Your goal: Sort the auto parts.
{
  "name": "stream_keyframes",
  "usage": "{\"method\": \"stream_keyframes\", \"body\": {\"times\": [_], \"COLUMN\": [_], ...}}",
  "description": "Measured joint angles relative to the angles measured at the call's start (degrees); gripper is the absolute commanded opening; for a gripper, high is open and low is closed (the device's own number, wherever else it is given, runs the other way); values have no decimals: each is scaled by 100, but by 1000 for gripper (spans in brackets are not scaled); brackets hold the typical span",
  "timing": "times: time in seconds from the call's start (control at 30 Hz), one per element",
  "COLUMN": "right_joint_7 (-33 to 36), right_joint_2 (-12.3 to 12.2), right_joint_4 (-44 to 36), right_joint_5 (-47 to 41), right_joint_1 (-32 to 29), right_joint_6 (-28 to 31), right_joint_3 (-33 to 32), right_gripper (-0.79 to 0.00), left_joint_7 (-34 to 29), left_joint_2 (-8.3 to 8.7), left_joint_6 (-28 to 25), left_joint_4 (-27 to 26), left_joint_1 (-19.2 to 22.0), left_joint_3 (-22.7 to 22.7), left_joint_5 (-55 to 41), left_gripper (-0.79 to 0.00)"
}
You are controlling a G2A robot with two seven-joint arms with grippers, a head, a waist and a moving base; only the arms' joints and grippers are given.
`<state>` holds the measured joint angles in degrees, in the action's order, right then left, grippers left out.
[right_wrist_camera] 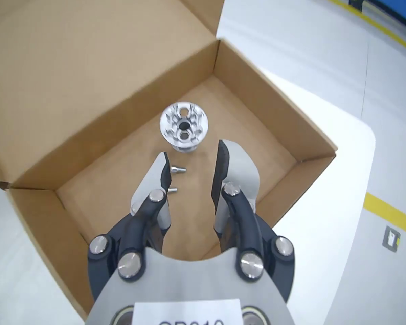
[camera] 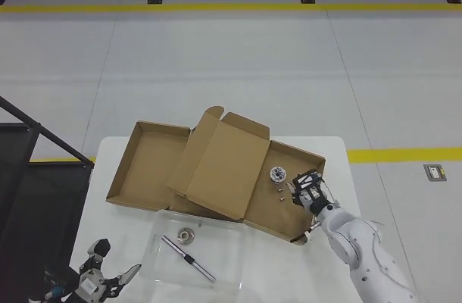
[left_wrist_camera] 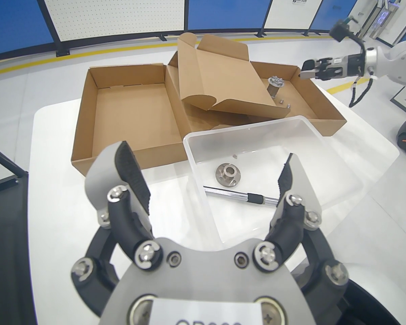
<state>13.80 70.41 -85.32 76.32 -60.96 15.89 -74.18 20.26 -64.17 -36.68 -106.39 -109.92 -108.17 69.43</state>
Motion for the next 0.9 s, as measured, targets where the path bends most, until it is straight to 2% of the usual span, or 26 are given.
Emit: {"method": "stream_keyframes", "body": {"times": [0.1, 0.23, 0.33, 0.37, 0.4, 0.53, 0.63, 0.77, 0.9], "right_joint_7": [-687, -1830, -2684, -2935, -3185, -4107, -4565, -4930, -4903], "right_joint_2": [-57, -143, -201, -216, -231, -300, -341, -398, -419], "right_joint_4": [-413, -732, -725, -699, -668, -455, -381, -426, -428], "right_joint_5": [-2, 36, 204, 269, 349, 898, 1302, 1789, 1959], "right_joint_1": [-363, -683, -754, -754, -746, -625, -543, -521, -517], "right_joint_6": [459, 1568, 2344, 2562, 2783, 3613, 3881, 4119, 4160], "right_joint_3": [-162, -290, -352, -352, -342, -254, -172, -45, -5], "right_gripper": [-489, -403, -240, -154, 0, 0, 0, 0, 0], "left_joint_7": [0, 0, 0, 0, 0, -135, -373, -1070, -1844], "left_joint_2": [0, 0, 0, 0, 0, 0, 10, 36, 40], "left_joint_6": [0, 0, 0, 0, 0, 90, 170, 228, 577], "left_joint_4": [0, 0, 0, 0, 0, -136, -430, -897, -1429], "left_joint_1": [0, 0, 0, 0, 0, 20, -24, -87, -37], "left_joint_3": [0, 0, 0, 0, 0, 40, 60, 119, 416], "left_joint_5": [0, 0, 0, 0, 0, 125, 470, 1167, 1910], "left_gripper": [0, 0, 0, 0, 0, 0, 0, 0, 0]}}
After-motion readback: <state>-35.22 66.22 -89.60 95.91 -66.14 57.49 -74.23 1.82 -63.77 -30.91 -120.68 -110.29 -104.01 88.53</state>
